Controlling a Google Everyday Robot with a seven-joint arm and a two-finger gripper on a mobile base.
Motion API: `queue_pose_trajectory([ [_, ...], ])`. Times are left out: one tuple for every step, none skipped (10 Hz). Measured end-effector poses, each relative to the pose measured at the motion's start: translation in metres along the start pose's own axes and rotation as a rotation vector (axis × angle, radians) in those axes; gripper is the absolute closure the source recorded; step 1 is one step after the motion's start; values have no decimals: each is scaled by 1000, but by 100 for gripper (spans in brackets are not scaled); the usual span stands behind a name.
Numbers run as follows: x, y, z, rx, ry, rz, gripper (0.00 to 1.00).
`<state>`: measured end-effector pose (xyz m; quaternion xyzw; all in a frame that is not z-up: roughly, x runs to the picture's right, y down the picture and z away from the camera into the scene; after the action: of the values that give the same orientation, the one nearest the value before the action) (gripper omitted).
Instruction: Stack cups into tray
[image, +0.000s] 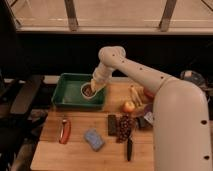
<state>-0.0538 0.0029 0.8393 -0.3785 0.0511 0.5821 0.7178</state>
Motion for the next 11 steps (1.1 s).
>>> queue_pose_trajectory([
  [-1, -7, 5, 15, 19, 15, 100],
  [-2, -13, 9, 26, 31, 28, 100],
  [-3, -19, 13, 34, 43, 42, 100],
  [-4, -24, 20, 42, 57, 53, 100],
  [-4, -25, 24, 47, 65, 57, 100],
  [-5, -27, 26, 52, 69, 62, 100],
  [-3, -33, 30, 61, 86, 71, 100],
  [-2, -36, 33, 66, 93, 79, 95],
  [-1, -37, 34, 67, 97, 82, 87],
  [-1, -38, 34, 68, 101, 85, 75],
  [-1, -39, 33, 69, 103, 87, 65],
])
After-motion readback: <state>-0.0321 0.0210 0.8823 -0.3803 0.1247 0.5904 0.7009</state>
